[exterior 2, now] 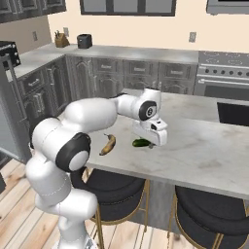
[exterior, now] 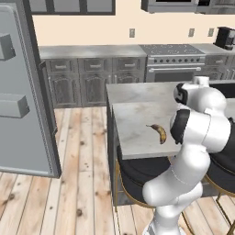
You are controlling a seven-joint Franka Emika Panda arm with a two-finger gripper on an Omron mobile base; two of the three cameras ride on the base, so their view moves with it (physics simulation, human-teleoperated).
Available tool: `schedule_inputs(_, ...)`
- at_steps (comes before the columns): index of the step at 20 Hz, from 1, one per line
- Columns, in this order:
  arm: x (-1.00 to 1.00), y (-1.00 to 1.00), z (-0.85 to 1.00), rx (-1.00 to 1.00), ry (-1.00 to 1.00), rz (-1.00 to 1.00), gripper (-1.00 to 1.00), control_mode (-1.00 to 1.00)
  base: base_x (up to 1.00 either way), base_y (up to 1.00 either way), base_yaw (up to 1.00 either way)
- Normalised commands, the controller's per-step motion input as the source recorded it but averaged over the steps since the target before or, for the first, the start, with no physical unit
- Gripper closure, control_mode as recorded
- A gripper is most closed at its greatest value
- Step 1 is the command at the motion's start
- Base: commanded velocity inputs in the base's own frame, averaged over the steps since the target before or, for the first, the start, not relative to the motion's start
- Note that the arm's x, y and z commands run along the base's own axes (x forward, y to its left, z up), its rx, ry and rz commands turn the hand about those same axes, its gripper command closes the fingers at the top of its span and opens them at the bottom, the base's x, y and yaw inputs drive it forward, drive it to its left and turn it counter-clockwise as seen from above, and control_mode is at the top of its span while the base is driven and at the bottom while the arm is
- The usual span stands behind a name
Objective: Open the fridge, remove the banana, cucumber, and shrimp, and place them on any counter.
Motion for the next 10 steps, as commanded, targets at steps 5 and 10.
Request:
schedule_inputs(5,0.08,0.00,-0.69,-0.02,0.00,0.00,1.00,-1.00,0.00,0.00,0.00)
schedule_inputs(10,0.02,0.02,-0.03,0.00,0.00,0.00,-1.00,-1.00,0.00,0.00,0.00)
